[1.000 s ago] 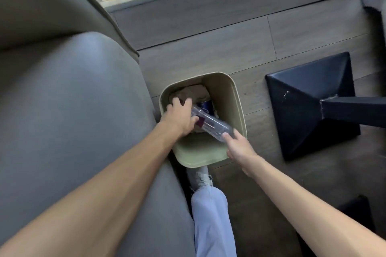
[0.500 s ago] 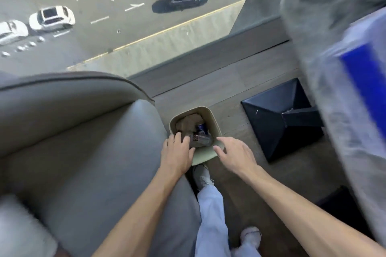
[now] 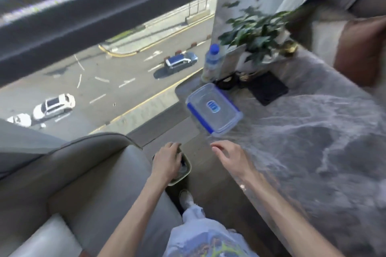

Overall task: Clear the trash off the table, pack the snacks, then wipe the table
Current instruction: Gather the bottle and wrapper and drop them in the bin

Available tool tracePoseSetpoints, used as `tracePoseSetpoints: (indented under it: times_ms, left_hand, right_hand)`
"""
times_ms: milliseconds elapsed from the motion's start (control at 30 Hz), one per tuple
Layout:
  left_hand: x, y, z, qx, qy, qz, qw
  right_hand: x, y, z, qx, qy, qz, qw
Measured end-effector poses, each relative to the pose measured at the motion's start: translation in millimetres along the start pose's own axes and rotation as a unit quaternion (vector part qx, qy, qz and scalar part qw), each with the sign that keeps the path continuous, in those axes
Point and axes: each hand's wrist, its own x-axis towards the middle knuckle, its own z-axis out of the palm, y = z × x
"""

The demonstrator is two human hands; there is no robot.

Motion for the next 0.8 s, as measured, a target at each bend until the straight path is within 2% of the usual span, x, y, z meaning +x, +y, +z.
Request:
tracePoseSetpoints:
  times_ms: [167,433,633,800]
  left_hand:
    - [-14,123,1,0.033,0.016,0.128,0.991]
    - [-28,280,64,0.150,-0.053,0.304,0.939]
    - [-24,340,102,0.194,-0.093,0.378,0.900]
    - [6,351,91,0.184,-0.093,0.407,0.890]
  right_hand:
    - [-82,61,-88,-0.004,0.109,0.042,0.993]
    - [-239,179,-167,-0.009,0.261,0.220,0.940]
    - [-300,213,-171,0.007,0.310,0.325,0.893]
    - [-272,206,-163,0.017,0.313,0.352,0.882]
